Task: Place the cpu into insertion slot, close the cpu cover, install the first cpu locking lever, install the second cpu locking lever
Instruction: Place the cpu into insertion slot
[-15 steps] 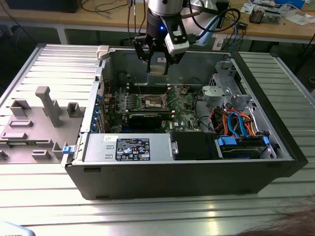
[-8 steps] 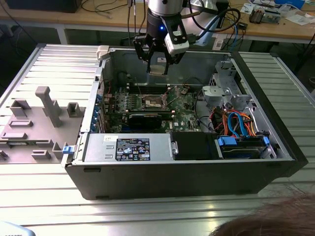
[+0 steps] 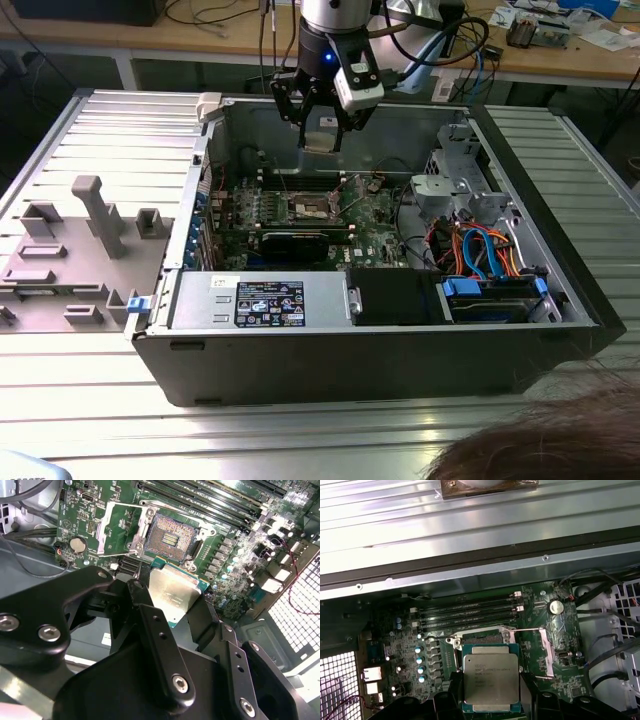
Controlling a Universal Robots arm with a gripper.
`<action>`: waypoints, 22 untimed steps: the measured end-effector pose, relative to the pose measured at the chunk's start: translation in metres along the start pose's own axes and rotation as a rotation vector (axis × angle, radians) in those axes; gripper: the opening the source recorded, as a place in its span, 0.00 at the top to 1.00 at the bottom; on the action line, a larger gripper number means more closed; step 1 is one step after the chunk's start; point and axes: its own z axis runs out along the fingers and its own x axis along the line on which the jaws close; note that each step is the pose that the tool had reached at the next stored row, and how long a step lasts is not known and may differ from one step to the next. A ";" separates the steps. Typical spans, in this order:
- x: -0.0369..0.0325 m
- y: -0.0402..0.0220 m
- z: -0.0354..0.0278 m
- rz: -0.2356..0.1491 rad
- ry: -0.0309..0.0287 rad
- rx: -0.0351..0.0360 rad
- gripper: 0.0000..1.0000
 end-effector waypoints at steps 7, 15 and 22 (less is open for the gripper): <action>0.0000 0.0000 0.0000 0.008 -0.0006 -0.0001 0.46; 0.0000 0.0000 0.0000 0.018 -0.0014 -0.0003 0.46; 0.0000 0.0000 0.0001 0.027 -0.0020 -0.0005 0.46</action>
